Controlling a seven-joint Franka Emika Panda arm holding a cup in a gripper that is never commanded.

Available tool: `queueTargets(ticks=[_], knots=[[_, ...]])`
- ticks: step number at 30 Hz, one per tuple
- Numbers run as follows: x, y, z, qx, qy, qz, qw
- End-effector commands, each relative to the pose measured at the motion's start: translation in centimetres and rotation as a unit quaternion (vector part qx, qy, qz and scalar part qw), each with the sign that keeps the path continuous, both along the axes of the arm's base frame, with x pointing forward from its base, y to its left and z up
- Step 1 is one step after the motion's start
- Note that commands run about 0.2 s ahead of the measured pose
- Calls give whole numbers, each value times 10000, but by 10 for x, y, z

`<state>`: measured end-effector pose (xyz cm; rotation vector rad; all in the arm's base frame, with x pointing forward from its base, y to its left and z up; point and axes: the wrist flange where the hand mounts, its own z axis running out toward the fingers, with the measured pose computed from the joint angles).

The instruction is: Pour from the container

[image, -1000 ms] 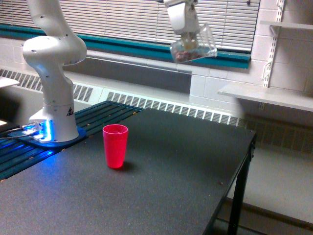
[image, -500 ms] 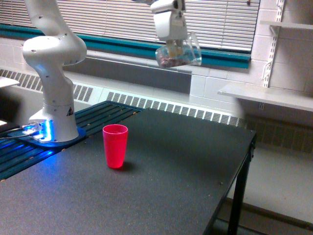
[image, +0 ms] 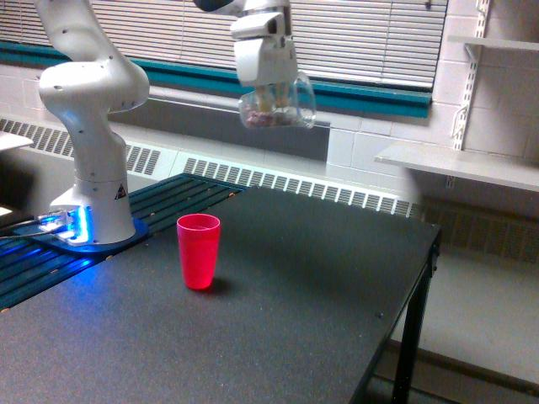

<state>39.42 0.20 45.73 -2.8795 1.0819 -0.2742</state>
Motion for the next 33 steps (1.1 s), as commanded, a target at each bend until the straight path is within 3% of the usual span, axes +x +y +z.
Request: queueTargets(ticks=[1,33], knots=[[-13,-1,-5,36,191,-60,9998],[-59,-15,-28,5,818,-48,9966]])
